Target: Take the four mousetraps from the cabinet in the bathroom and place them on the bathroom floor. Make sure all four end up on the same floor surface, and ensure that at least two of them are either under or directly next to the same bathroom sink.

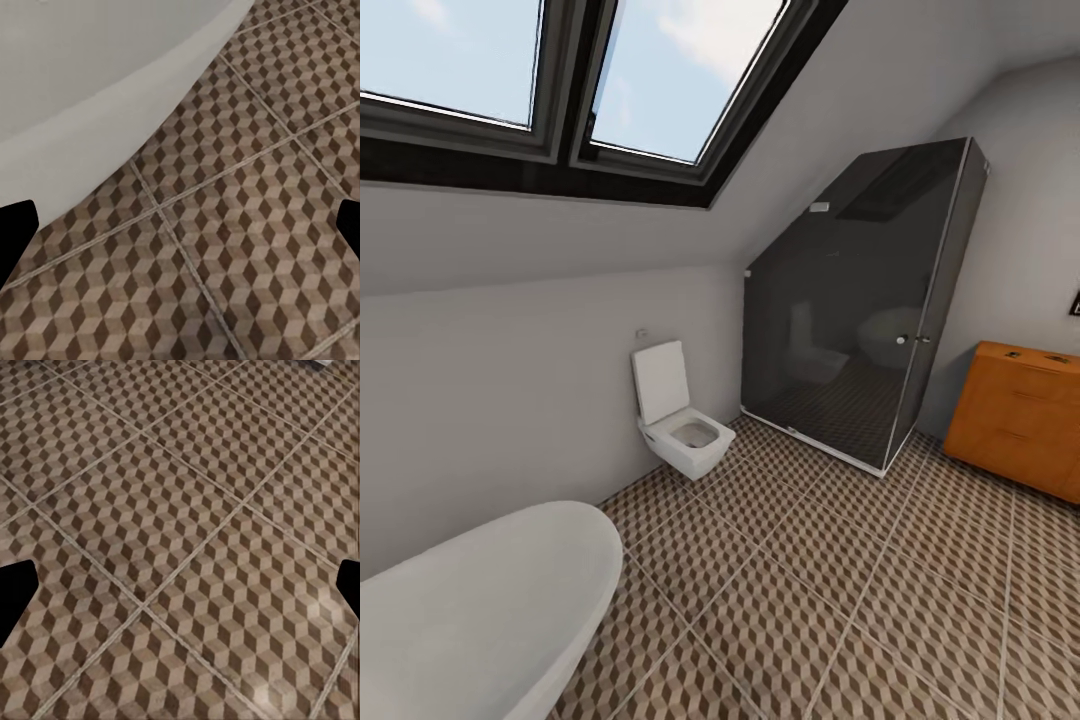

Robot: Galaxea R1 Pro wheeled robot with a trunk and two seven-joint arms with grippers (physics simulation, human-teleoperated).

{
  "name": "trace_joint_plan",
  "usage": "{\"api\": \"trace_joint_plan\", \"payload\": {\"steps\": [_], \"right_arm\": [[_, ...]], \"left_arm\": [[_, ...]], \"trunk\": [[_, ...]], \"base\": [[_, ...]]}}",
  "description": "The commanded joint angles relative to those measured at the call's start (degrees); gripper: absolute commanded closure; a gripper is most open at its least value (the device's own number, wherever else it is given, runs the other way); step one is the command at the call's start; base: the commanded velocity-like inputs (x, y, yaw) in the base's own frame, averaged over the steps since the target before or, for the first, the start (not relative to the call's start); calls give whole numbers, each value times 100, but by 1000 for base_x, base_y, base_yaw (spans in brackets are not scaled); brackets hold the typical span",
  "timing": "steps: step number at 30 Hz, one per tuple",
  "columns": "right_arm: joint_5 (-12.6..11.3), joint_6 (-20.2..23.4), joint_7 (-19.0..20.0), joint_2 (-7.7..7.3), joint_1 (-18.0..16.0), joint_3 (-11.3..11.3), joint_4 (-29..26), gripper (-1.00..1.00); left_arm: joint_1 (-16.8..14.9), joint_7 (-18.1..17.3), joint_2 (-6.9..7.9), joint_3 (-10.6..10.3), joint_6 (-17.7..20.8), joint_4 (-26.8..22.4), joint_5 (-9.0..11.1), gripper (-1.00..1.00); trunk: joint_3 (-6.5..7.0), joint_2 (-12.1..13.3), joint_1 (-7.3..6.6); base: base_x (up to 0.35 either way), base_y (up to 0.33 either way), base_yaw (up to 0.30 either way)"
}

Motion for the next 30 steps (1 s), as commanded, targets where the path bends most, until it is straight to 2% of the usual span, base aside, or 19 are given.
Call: {"api": "trace_joint_plan", "payload": {"steps": [1, 11, 16, 24, 30], "right_arm": [[27, -16, -36, -4, -4, 9, 12, -100], [69, -20, 3, -85, -4, 40, 5, -100], [76, -46, 12, -94, -4, 52, 10, -100], [85, -34, 13, -96, -4, 57, 13, -100], [216, -16, 7, -92, -4, 70, 19, -100]], "left_arm": [[-6, 0, 0, -49, -21, 19, 25, -100], [-6, -26, -105, -70, -13, -9, 66, -100], [-6, -28, -184, -81, -13, -28, 64, -100], [-6, 16, -176, -62, -23, -26, 23, -100], [-6, 22, -187, -74, -14, -25, 11, -100]], "trunk": [[-2, -4, 2], [-2, -4, 2], [-2, -4, 2], [-2, -4, 2], [-2, -4, 2]], "base": [[0, 0, -20], [39, 0, -212], [267, 0, -294], [319, 0, -299], [327, 0, -300]]}}
